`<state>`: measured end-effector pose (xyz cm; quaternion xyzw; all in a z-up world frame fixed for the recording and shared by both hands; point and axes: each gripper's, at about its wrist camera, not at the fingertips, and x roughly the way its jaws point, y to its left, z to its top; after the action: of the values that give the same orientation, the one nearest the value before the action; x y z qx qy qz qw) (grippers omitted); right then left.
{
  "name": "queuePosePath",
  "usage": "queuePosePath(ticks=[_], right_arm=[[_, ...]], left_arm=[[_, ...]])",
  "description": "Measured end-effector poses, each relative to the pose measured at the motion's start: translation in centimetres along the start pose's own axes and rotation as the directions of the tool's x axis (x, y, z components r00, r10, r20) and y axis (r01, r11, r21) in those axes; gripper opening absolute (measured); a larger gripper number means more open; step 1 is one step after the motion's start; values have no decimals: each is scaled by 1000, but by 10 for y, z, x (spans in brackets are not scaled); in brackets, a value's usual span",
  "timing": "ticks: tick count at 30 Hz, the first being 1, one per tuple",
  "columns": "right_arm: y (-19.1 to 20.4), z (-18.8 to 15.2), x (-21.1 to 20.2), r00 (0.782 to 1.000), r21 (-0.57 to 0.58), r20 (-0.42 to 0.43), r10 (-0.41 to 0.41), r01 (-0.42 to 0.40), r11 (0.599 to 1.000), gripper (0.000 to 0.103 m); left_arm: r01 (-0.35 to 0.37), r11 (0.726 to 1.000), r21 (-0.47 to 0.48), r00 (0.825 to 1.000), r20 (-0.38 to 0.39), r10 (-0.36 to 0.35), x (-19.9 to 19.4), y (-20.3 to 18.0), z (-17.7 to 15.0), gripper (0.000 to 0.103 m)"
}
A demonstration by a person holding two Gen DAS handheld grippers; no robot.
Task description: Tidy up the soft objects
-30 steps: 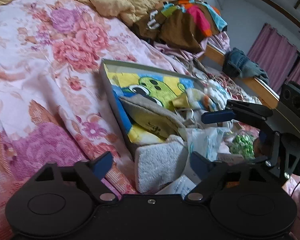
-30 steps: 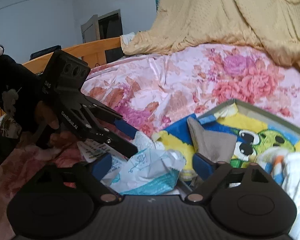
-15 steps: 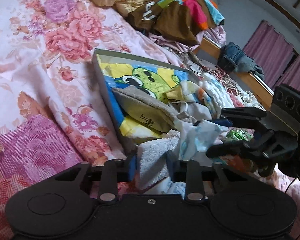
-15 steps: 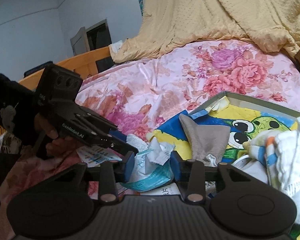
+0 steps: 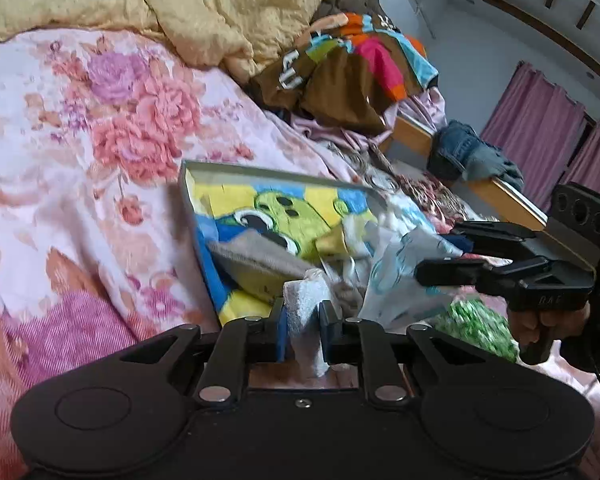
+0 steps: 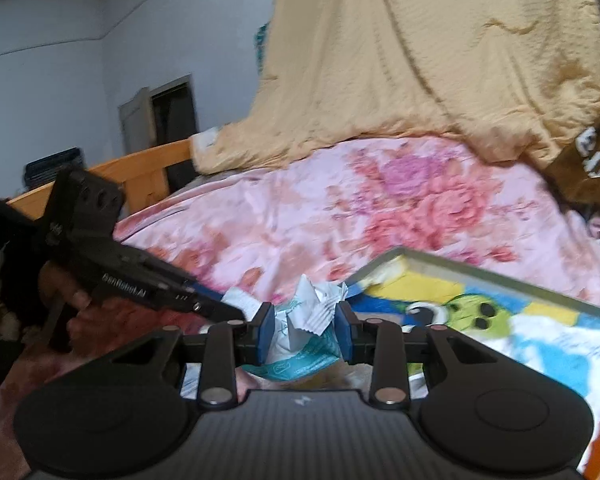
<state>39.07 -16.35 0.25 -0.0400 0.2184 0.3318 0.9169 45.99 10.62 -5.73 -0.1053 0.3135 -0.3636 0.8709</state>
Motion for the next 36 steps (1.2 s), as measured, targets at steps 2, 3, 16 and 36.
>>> queuePosePath(ticks=[2, 3, 16, 36], right_arm=[[-6, 2, 4, 999, 3, -5, -47, 47, 999, 36], [-9, 2, 6, 998, 13, -7, -64, 64, 998, 36], [-35, -10, 35, 975, 112, -43, -219, 223, 968, 42], [-27, -10, 27, 945, 122, -47, -325, 328, 937, 81]], left_arm=[[-24, 1000, -15, 1000, 10, 24, 7, 0, 3, 18], [-28, 999, -20, 1000, 12, 28, 11, -1, 4, 18], [-190, 981, -48, 979, 63, 193, 47, -4, 17, 22], [-384, 923, -11, 916, 123, 382, 44, -19, 15, 74]])
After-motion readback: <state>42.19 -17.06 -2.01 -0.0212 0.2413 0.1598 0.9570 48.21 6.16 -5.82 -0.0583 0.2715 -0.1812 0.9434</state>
